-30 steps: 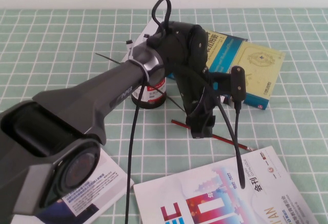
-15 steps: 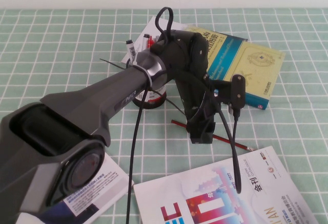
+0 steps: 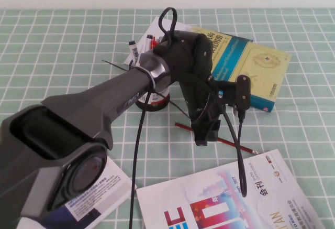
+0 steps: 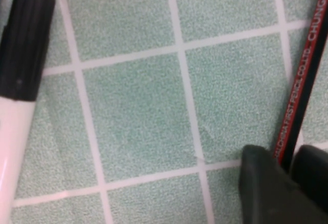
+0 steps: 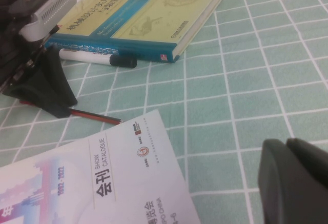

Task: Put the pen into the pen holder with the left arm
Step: Pick up the pen on the table

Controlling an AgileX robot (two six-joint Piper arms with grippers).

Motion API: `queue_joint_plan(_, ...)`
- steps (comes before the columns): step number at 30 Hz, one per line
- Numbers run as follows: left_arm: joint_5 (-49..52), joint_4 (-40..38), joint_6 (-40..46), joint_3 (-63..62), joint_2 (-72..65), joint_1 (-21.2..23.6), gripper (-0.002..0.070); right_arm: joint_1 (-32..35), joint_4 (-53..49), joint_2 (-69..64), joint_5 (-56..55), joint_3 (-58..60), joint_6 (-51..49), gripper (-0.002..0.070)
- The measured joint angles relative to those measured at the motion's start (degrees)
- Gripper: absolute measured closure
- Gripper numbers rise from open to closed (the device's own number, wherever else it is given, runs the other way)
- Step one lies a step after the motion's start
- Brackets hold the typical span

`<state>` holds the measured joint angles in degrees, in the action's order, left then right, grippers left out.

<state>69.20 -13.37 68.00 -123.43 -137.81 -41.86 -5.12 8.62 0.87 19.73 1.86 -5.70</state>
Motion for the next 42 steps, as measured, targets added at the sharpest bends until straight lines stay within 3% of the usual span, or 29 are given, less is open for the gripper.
queue_joint_plan(5, -0.04, 0.00, 0.00, 0.00, 0.00, 0.00, 0.0654, 0.00, 0.00, 0.00, 0.00, 0.00, 0.00, 0.0696)
queue_joint_plan(32, 0.84, 0.66, -5.04, 0.00, 3.45, 0.00, 0.0660, 0.00, 0.00, 0.00, 0.00, 0.00, 0.00, 0.0696)
queue_joint_plan(42, 0.75, 0.80, -17.36, 0.00, 7.44, 0.00, 0.0661, 0.00, 0.00, 0.00, 0.00, 0.00, 0.00, 0.0696)
